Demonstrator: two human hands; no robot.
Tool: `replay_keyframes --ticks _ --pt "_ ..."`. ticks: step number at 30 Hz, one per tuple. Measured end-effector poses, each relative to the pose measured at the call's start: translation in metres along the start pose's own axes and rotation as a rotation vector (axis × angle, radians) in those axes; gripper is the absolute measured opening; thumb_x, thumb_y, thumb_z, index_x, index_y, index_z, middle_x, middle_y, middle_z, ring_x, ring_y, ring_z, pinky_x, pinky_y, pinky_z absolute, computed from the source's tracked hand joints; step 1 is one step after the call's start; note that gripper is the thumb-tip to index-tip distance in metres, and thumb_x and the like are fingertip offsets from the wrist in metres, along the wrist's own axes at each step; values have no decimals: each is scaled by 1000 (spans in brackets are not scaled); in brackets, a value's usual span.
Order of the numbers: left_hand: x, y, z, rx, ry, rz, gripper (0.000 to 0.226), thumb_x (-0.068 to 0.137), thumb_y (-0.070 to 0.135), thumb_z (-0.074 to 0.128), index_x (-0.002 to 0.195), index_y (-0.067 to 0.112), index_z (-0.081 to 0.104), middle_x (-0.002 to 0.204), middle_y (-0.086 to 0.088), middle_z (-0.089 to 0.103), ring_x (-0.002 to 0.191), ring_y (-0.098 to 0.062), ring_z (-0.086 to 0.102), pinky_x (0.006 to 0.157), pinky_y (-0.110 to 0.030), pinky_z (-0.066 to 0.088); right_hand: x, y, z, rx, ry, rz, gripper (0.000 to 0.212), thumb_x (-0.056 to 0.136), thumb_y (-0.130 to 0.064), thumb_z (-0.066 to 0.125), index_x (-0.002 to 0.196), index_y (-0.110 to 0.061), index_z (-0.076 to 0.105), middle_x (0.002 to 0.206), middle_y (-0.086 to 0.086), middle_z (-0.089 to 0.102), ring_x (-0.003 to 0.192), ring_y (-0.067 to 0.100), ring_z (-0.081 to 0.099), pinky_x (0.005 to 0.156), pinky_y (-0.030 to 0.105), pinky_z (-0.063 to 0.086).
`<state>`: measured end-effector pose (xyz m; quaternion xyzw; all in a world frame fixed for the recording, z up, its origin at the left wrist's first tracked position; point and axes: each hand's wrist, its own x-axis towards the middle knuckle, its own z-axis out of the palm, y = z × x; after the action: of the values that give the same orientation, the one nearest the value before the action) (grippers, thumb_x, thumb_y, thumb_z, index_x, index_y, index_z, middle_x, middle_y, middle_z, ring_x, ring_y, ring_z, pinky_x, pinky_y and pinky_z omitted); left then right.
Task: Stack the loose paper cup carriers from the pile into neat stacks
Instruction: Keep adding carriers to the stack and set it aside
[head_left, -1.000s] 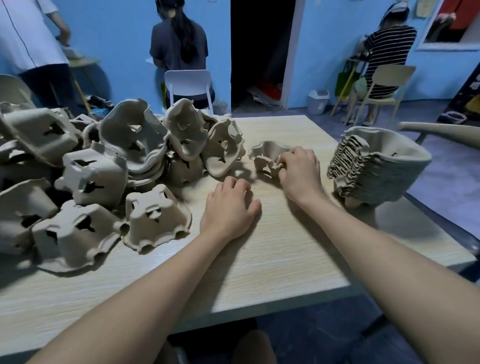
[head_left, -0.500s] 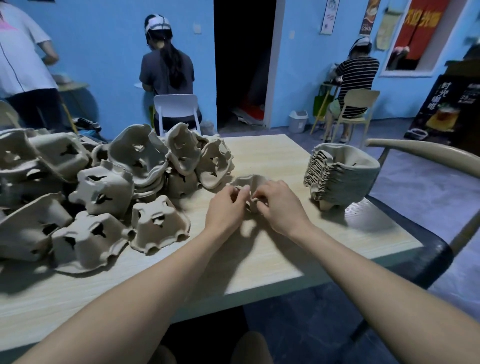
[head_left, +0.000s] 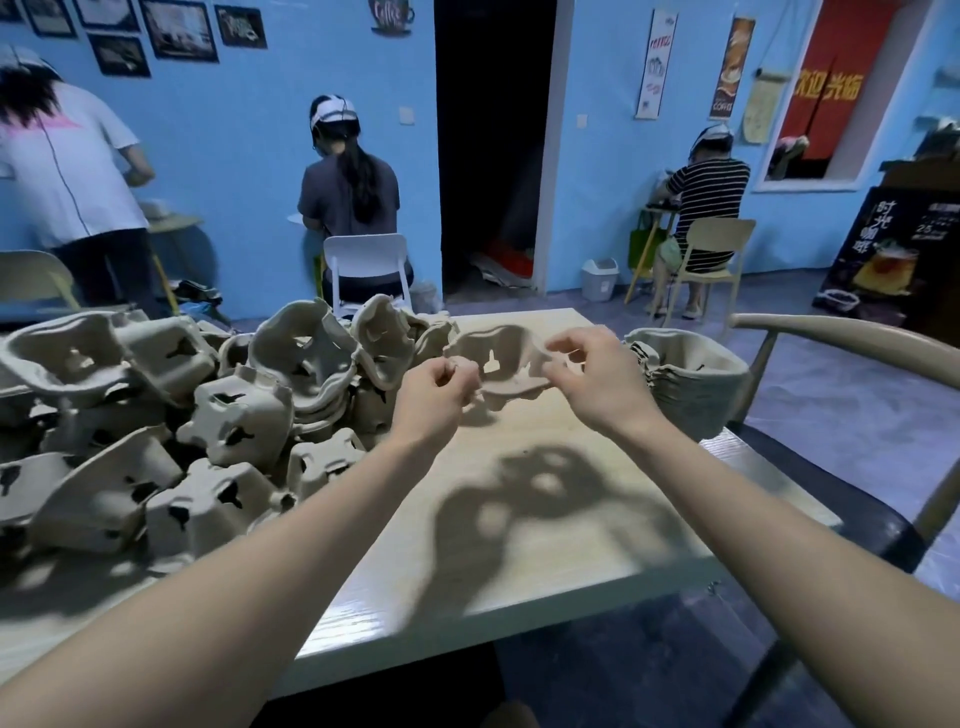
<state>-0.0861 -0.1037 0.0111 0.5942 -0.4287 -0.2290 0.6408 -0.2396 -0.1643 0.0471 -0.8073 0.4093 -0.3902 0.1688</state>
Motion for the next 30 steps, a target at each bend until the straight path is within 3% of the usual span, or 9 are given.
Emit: replay_keyframes --ticks 2,5,7,10,13,17,19,24,30 --pt "2 9 3 -13 -44 30 24 91 14 57 67 7 55 54 9 50 51 -3 42 49 -12 35 4 3 -8 -17 29 63 27 88 -16 58 113 -9 62 115 10 55 103 23 55 90 28 39" --pt "4 20 13 -21 -110 73 23 93 15 56 72 5 57 52 13 54 51 -1 46 52 -11 38 8 7 -23 6 78 126 21 88 -16 56 106 -8 63 103 8 62 95 23 57 86 36 46" --pt "4 28 22 -31 -131 104 24 93 15 55 71 8 57 52 15 55 52 1 47 55 -9 40 10 11 -35 32 122 176 20 88 -13 55 107 -9 63 95 2 62 90 19 56 82 32 47" --pt "3 42 40 -21 -168 151 20 95 18 53 79 7 57 67 5 57 60 -2 50 55 -8 40 14 20 -54 37 219 226 22 87 -10 57 108 -9 64 92 1 61 91 17 58 85 33 50" --pt "3 54 62 -46 -195 142 11 95 20 54 101 11 54 90 0 62 72 -7 56 55 -7 42 16 30 -71 47 339 268 15 86 -11 61 100 -11 66 84 0 61 82 15 58 71 29 48" --pt "1 61 84 87 -305 206 33 92 27 58 121 22 45 103 5 62 85 -8 62 67 -15 48 18 45 -88 45 432 303 11 86 -10 61 96 -9 65 81 2 61 78 17 58 66 26 46" --pt "2 62 95 148 -329 245 41 91 26 59 129 18 45 106 3 62 88 -11 64 76 -23 52 20 53 -93 29 462 325 10 85 -10 61 94 -9 66 81 4 61 79 19 59 68 28 47" --pt "10 60 127 278 -250 275 32 90 26 61 118 9 61 101 -2 68 89 -17 65 84 -34 53 21 73 -102 26 494 376 9 87 -6 59 94 -6 64 83 6 61 77 18 57 66 27 44" --pt "11 53 156 218 -223 152 28 87 23 66 107 3 66 93 -7 70 87 -22 67 86 -39 53 22 95 -106 21 501 418 13 89 -8 58 100 -7 65 90 6 63 79 16 56 66 25 41"
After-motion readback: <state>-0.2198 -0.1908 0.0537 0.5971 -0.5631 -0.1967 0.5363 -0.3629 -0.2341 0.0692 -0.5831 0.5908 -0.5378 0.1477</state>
